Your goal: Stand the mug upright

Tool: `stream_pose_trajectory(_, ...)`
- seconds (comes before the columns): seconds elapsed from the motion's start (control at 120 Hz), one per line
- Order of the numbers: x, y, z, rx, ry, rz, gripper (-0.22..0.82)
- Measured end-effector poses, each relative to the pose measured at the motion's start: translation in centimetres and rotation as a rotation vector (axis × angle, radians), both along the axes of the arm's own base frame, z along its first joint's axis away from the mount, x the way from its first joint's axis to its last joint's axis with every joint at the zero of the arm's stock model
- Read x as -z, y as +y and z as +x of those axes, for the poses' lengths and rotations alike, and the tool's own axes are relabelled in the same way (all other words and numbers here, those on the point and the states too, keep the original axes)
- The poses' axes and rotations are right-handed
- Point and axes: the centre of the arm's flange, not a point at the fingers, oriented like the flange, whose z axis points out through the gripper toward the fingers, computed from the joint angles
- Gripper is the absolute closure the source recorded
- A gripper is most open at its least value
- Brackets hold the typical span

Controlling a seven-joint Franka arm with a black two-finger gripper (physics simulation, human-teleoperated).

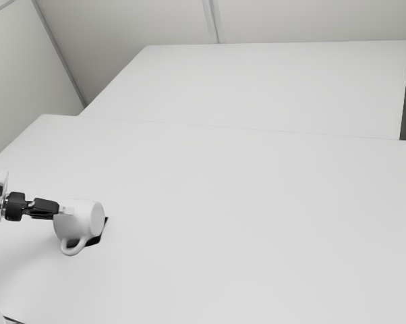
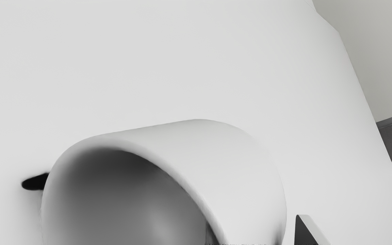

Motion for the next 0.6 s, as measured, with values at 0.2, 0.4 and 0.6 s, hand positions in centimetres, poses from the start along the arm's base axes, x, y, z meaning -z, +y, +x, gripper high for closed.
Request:
stream_pose_trajectory(0.2, 0.0, 0.1, 0.0, -0.001, -0.004, 0.009, 0.65)
stream_pose_trajectory(0.4, -0.4, 0.2, 0.6, -0.003, -0.011, 0.035, 0.72)
stream_pose_trajectory(0.6, -4.6, -2.3, 4.4, 0.079, -0.072, 0.145, 0.76)
